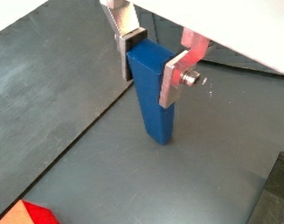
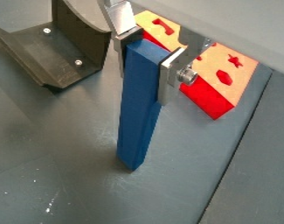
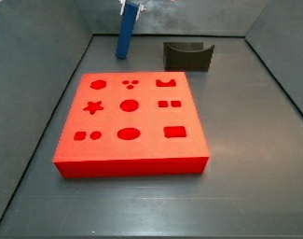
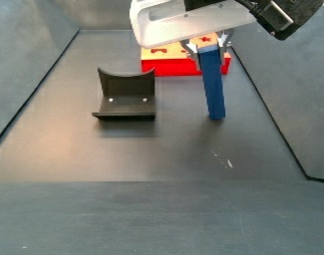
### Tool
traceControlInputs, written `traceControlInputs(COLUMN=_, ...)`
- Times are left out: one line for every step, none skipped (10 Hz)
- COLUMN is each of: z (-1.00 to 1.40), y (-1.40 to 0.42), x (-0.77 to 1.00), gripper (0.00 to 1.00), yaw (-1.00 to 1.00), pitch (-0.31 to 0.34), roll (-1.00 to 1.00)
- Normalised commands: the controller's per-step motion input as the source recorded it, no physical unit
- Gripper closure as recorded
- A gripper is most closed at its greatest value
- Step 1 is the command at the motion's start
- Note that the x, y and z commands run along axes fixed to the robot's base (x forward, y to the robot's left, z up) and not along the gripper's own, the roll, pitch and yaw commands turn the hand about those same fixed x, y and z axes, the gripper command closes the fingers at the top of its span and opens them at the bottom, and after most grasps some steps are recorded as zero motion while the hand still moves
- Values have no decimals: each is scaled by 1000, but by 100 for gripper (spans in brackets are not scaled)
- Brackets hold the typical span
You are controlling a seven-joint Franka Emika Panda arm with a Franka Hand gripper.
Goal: Insert the rectangle object.
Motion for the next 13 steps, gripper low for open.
traceControlInputs(z=294, y=0, x=-526, gripper=100, yaw=0, pitch=-57, roll=0)
traceControlInputs(z=1000, y=-283, x=254, gripper=100, yaw=0, pitch=0, roll=16)
traceControlInputs(z=1000, y=-300, x=446, gripper=100, yaw=97, pitch=0, roll=87)
traceControlInputs(z=1000, y=-309, x=523, gripper=100, yaw=131, pitch=0, roll=151)
traceControlInputs(z=1000, y=-214, x=520, gripper=100, yaw=103, pitch=0, roll=151)
traceControlInputs(z=654, y=0, x=340, gripper=100, yaw=0, pitch=0, roll=74)
traceControlInputs(z=0, y=0, x=0, gripper=100, yaw=0, pitch=0, roll=-24)
traceControlInputs(z=0, y=0, x=0, gripper=100, yaw=0, pitch=0, roll=-16)
traceControlInputs(z=240, y=0, x=0, gripper=100, yaw=91, pitch=0, roll=-36)
traceControlInputs(z=1000, y=243, x=489, gripper=100, yaw=163, pitch=0, roll=77)
traceControlInputs(z=1000, y=311, x=469, gripper=100, yaw=191, pitch=0, roll=103)
traceControlInputs(z=731, y=-674, x=-146, gripper=100, yaw=0, pitch=-77, roll=487)
traceControlInputs(z=329, y=-1000, x=0, gripper=100, yaw=0, pitch=-99, roll=13)
